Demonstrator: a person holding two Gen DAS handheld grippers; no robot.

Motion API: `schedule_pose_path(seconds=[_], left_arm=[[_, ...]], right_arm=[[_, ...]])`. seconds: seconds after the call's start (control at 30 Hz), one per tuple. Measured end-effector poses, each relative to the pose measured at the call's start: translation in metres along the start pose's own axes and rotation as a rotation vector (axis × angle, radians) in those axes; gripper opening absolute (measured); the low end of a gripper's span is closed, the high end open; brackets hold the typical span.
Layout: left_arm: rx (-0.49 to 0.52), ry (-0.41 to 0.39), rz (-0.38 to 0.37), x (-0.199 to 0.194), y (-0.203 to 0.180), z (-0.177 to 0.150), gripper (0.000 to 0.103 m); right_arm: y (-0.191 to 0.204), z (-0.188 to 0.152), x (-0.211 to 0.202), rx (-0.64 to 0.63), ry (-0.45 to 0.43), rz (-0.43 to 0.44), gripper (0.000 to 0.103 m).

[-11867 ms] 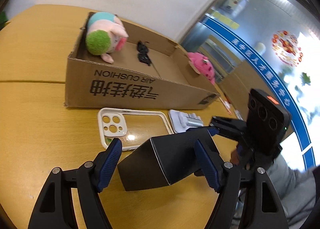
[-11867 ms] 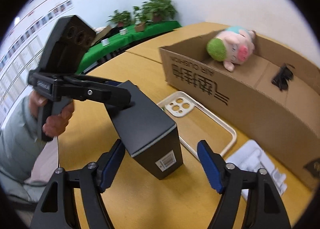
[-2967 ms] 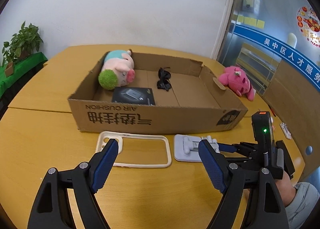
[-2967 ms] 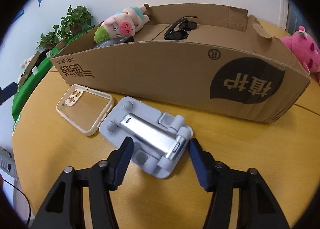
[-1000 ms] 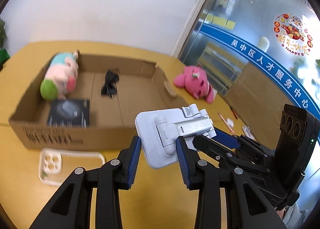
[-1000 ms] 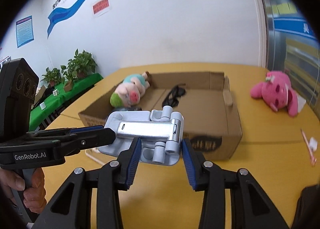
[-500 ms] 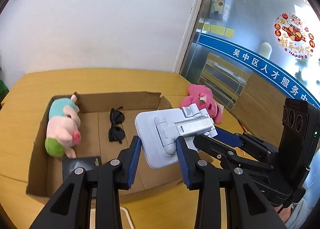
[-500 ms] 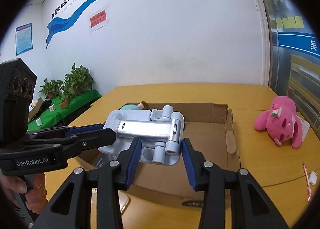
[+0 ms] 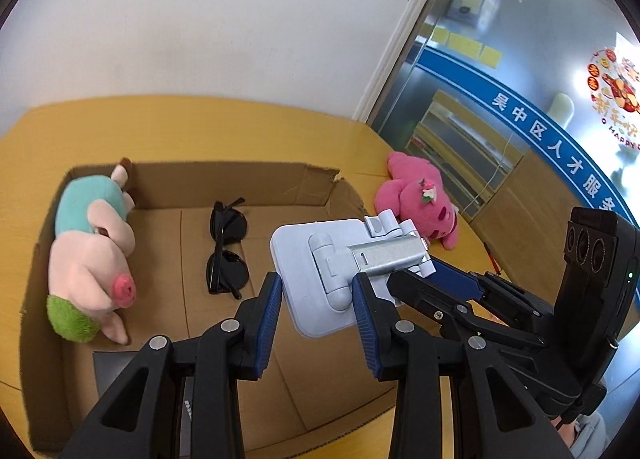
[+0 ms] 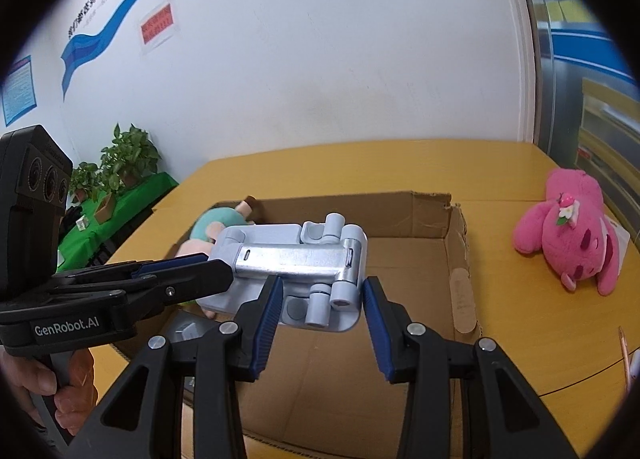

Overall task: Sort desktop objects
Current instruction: 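Carry the phone stand with the right gripper over the cardboard box, then open the right gripper to drop the phone stand into the box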

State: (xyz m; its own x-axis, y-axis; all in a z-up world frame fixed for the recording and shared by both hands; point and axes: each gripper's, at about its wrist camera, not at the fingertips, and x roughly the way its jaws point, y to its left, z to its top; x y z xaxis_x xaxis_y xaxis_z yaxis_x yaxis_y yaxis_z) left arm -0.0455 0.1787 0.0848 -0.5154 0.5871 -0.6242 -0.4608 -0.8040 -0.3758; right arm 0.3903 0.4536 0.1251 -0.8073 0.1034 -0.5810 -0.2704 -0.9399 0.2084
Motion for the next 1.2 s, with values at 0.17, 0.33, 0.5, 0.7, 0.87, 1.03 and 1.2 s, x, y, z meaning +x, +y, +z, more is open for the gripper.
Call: schedule_pose_path(seconds=[0.17, 0.33, 0.5, 0.7, 0.87, 1.03, 1.2], left_arm=[[-0.05, 0.082, -0.011, 0.038, 0.016, 0.0, 0.038], [-0.084, 0.168, 0.002, 0.072, 0.027, -0.014, 0.037], [-0.132, 0.255, 0.02, 0.098, 0.04, -0.026, 0.038], [-0.159, 0.336, 0.011, 0.115, 0.04, -0.035, 0.037], [-0.178, 0.451, 0.031, 0.131, 0.038, -0.042, 0.037], [-0.178, 0.501, 0.046, 0.137, 0.035, -0.043, 0.037], [-0.176, 0.526, 0.063, 0.138, 0.032, -0.047, 0.034]], right_arm=[[-0.016, -0.006, 0.033, 0.049, 0.077, -0.007, 0.04], [-0.032, -0.022, 0.062, 0.097, 0.178, -0.016, 0.04], [-0.039, -0.037, 0.083, 0.132, 0.258, -0.02, 0.04], [-0.046, -0.04, 0.093, 0.147, 0.339, -0.055, 0.04], [-0.05, -0.046, 0.104, 0.151, 0.437, -0.085, 0.04], [-0.053, -0.049, 0.107, 0.163, 0.49, -0.1, 0.04], [-0.052, -0.055, 0.112, 0.16, 0.546, -0.118, 0.039]])
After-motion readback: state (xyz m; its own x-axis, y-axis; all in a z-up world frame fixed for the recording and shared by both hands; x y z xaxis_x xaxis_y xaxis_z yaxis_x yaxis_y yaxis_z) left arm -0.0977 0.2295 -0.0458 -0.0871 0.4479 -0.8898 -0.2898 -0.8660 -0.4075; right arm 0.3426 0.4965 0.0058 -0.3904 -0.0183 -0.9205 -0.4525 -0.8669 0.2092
